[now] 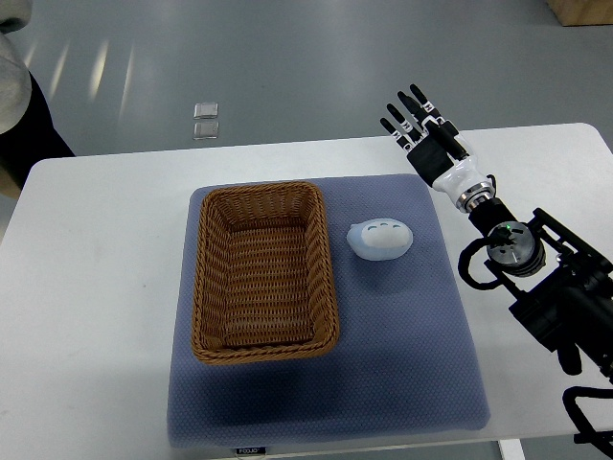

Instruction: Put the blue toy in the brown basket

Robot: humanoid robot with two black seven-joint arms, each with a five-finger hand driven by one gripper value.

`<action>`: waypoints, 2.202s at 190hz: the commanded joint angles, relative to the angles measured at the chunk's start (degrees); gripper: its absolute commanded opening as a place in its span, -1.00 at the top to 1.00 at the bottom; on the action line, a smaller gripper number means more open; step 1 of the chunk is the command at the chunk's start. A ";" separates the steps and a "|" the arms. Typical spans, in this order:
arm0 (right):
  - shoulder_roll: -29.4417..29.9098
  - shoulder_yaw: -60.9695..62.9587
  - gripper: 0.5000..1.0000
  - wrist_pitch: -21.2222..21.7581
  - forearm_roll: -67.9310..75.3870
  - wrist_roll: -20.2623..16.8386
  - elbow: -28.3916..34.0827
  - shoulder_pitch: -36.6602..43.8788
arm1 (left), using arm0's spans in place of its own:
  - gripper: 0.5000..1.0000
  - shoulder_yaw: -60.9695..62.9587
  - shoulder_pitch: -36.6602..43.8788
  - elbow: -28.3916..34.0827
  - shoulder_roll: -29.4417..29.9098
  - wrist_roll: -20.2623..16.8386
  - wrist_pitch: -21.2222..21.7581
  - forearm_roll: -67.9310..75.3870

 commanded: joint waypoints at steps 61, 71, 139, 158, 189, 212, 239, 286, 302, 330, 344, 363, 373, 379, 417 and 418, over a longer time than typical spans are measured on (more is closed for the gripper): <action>-1.84 -2.38 -0.64 -0.27 -5.53 -0.44 0.35 1.20 | -1.00 0.07 0.00 -0.28 0.00 0.00 -0.17 0.03; -2.63 -4.05 -0.64 -0.18 -8.60 -0.70 0.53 1.82 | -1.00 0.07 0.00 -0.28 0.00 0.00 -0.17 0.03; -17.39 -30.93 -0.64 0.00 -32.42 -6.76 10.36 19.74 | -1.00 0.07 0.00 -0.55 0.00 0.00 -0.26 0.03; -22.06 -44.48 -0.64 0.79 -33.56 -9.05 16.17 28.80 | -1.00 -0.11 0.00 -0.55 0.00 0.00 -0.26 0.03; -26.36 -62.85 -0.64 3.16 -37.08 -10.11 23.11 44.53 | -1.00 -0.20 0.00 -0.19 0.00 0.00 -0.26 0.03; -25.66 -69.44 -0.64 2.72 -41.91 -13.01 25.13 50.60 | -1.00 -0.11 0.00 -0.28 0.00 0.00 -0.26 0.03; -25.04 -70.15 -0.64 2.46 -42.35 -15.64 25.31 51.21 | -1.00 -0.11 0.00 -0.19 0.00 0.00 -0.26 0.03; -24.34 -70.15 -0.63 -0.35 -42.35 -16.52 26.37 48.14 | -1.00 0.07 0.00 -0.19 0.00 0.00 -0.26 0.03; -24.34 -70.15 -0.62 -1.50 -42.53 -16.52 26.37 46.99 | -1.00 0.07 0.09 -0.19 0.00 0.00 -0.26 0.03; -24.25 -70.15 -0.61 -2.82 -44.11 -16.52 26.28 44.62 | -1.00 0.07 0.09 -0.02 0.00 0.00 -0.26 0.03; -24.25 -70.06 -0.60 -4.05 -45.60 -16.52 26.01 43.66 | -1.00 0.07 0.00 -0.02 0.00 0.00 -0.35 0.03; -24.34 -70.06 -0.60 -4.40 -45.78 -16.52 25.93 42.95 | -1.00 0.07 0.09 -0.02 0.00 0.00 -0.35 0.03; -24.25 -70.06 -0.60 -4.49 -46.04 -16.52 25.93 42.25 | -1.00 0.07 0.09 -0.02 0.00 0.00 -0.26 0.03; -24.16 -70.06 -0.60 -4.49 -46.22 -16.52 25.84 41.90 | -1.00 0.07 0.09 -0.02 0.00 0.00 -0.26 0.03; -22.50 -70.06 -0.59 -7.30 -47.01 -16.52 24.96 39.35 | -1.00 0.07 0.09 -0.02 0.00 0.00 -0.26 0.03; -22.49 -70.06 -0.59 -7.30 -47.01 -16.52 24.96 39.35 | -1.00 0.07 0.09 -0.02 0.00 0.00 -0.26 0.03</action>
